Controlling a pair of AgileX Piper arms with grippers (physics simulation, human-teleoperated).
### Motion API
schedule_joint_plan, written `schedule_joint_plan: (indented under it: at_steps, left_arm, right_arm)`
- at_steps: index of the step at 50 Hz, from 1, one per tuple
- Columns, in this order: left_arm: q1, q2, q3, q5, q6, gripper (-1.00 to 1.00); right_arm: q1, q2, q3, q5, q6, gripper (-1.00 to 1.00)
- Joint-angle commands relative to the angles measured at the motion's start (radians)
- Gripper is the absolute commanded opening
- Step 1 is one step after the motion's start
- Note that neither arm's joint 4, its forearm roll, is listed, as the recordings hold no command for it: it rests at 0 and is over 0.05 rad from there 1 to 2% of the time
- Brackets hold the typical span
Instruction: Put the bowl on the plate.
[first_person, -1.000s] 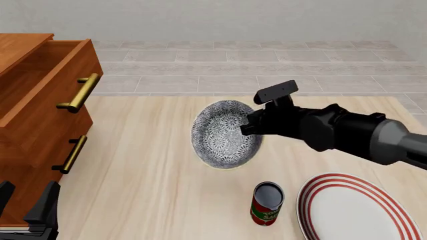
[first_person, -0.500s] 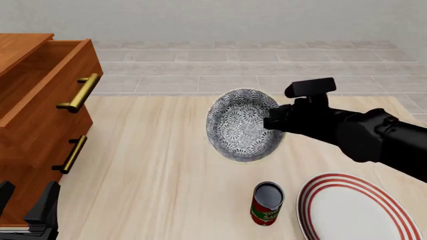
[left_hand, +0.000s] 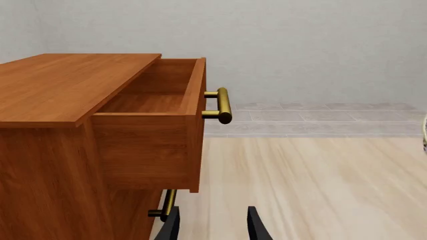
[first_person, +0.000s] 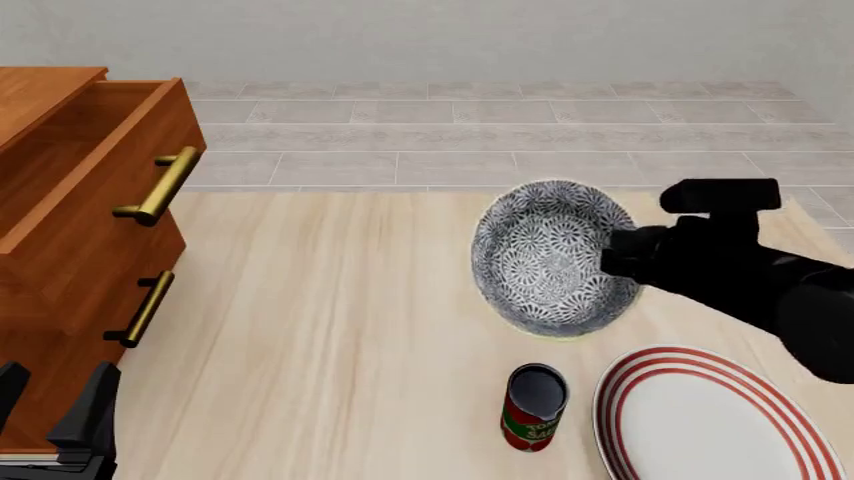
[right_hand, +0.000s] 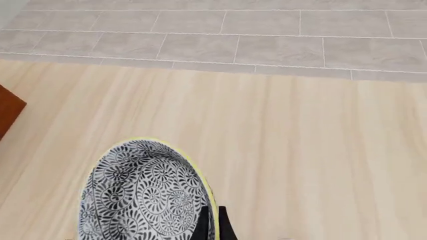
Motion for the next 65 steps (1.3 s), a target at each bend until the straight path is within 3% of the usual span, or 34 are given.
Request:
schedule_joint_plan:
  at_steps: [1,27,65]
  left_arm:
    - [0.0,0.0,0.0,0.0,0.0,1.0]
    - [0.0,0.0,0.0,0.0,0.0,1.0]
    - [0.0,0.0,0.0,0.0,0.0,1.0]
  right_arm:
    - [-0.066,-0.126,0.079,0.032,0.029,-1.0]
    - [-0.247,-0.483,0.169,0.29,0.032,-1.0]
    - [-0.466,-0.753,0.228,0.699,-0.012,-1.0]
